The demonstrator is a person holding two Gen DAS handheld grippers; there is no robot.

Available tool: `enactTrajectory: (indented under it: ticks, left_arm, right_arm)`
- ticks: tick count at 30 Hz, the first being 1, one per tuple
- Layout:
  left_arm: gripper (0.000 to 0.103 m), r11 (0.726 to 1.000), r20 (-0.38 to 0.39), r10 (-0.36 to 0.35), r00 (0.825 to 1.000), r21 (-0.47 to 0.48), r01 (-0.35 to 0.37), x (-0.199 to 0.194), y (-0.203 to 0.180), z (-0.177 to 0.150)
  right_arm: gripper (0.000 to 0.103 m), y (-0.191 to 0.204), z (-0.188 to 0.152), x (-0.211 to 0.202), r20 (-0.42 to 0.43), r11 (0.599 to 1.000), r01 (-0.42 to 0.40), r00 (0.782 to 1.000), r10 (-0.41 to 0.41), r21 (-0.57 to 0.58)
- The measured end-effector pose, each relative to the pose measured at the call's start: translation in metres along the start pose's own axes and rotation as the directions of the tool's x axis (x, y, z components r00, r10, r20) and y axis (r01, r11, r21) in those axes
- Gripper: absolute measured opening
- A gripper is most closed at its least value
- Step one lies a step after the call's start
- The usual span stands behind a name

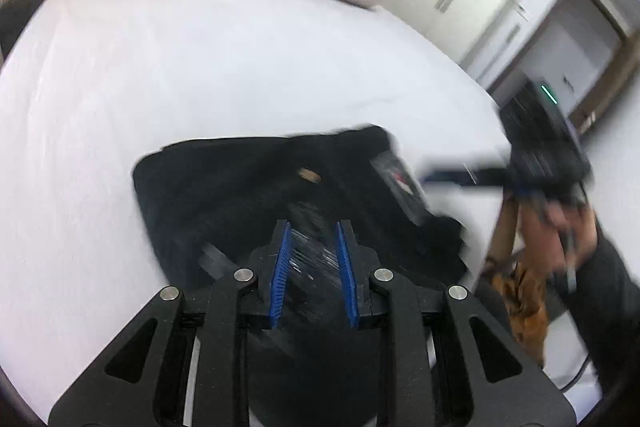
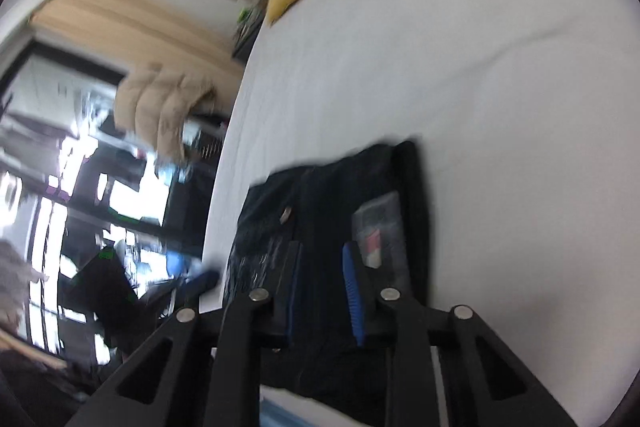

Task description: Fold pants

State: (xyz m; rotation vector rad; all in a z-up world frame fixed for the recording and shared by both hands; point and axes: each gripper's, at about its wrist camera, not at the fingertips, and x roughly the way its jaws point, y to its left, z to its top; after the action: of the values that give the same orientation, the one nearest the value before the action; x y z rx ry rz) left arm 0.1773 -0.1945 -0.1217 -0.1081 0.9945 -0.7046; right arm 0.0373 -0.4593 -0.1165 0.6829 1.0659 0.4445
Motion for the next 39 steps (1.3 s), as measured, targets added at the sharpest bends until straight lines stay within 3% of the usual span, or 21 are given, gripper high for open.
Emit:
enactTrajectory:
  ticks: [2,3,5,6,9,19,24,26,27,32,33,34,35,36,37,38,39]
  left_arm:
    - [0.022,0.999,-0.053,0.028,0.998,-0.032,-0.029,0.023,0.021,0.017]
    - [0.022,0.999,-0.080,0.000,0.997,-0.050,-0.004,0.034,0.029,0.021]
    - [0.022,0.995,-0.097,-0.037,0.995,-0.098,0.027,0.049,0.042,0.019]
    - [0.022,0.994,-0.092,-0.044,0.995,-0.106,0.034,0.050,0.043,0.017]
    - [0.022,0.995,-0.063,-0.039,0.997,-0.095,0.033,0.044,0.042,0.000]
    - [0.022,0.997,0.008,0.033,0.999,0.062,-0.033,-0.008,0.004,-0.091]
    - [0.022,0.999,0.014,0.024,1.000,0.040,-0.025,-0.009,0.013,-0.098]
    - [0.022,0.999,0.020,0.024,1.000,0.045,-0.024,0.000,0.007,-0.100]
    - [0.022,0.998,0.030,0.024,0.999,0.054,-0.026,-0.001,0.007,-0.101]
    - [0.022,0.999,0.035,0.005,0.999,0.049,-0.007,-0.012,0.014,-0.095]
    - [0.022,1.000,0.024,-0.002,1.000,0.028,0.001,-0.018,0.014,-0.091]
    - [0.022,1.000,0.037,-0.012,0.999,0.007,0.012,-0.034,0.017,-0.088]
    - [0.022,1.000,0.086,-0.014,0.996,-0.002,0.014,-0.052,0.020,-0.084]
    - [0.023,1.000,0.129,0.004,0.992,-0.007,-0.003,-0.064,0.023,-0.081]
    - [0.034,0.999,0.162,0.032,0.986,-0.024,-0.028,-0.074,0.030,-0.076]
    - [0.049,0.997,0.182,0.053,0.982,-0.063,-0.042,-0.080,0.040,-0.071]
    - [0.085,0.993,0.194,0.067,0.979,-0.106,-0.046,-0.082,0.051,-0.068]
  right_arm:
    - [0.020,0.003,-0.010,0.017,-0.049,1.000,0.025,0.998,-0.026,-0.017]
    - [0.019,0.000,-0.015,0.026,-0.076,0.999,0.039,0.996,-0.040,-0.006]
    - [0.003,-0.014,-0.024,0.041,-0.120,0.995,0.094,0.989,-0.091,0.016]
    - [0.000,-0.022,-0.028,0.044,-0.117,0.994,0.104,0.988,-0.100,0.032]
    - [0.000,-0.040,-0.031,0.039,-0.073,0.993,0.024,0.997,-0.016,0.116]
    - [0.003,-0.033,-0.041,0.029,0.003,0.995,0.001,1.000,-0.001,0.099]
    - [0.013,-0.026,-0.059,0.008,0.068,0.993,-0.079,0.995,0.072,0.093]
    - [0.009,-0.040,-0.070,0.011,0.065,0.990,-0.068,0.996,0.060,0.123]
    - [0.000,-0.047,-0.074,0.011,0.082,0.987,-0.084,0.994,0.073,0.135]
    - [0.001,-0.066,-0.081,0.005,0.132,0.969,-0.187,0.977,0.167,0.161]
    - [0.010,-0.062,-0.079,-0.001,0.135,0.970,-0.188,0.976,0.168,0.152]
    - [0.033,-0.058,-0.076,-0.008,0.148,0.971,-0.194,0.974,0.174,0.138]
    - [0.046,-0.053,-0.074,-0.017,0.173,0.971,-0.205,0.968,0.182,0.122]
    - [0.068,-0.048,-0.070,-0.028,0.209,0.971,-0.214,0.960,0.189,0.105]
    - [0.076,-0.044,-0.064,-0.038,0.243,0.974,-0.208,0.953,0.182,0.086]
    - [0.076,-0.040,-0.059,-0.043,0.261,0.978,-0.194,0.950,0.170,0.072]
    - [0.076,-0.040,-0.050,-0.047,0.268,0.981,-0.184,0.950,0.160,0.066]
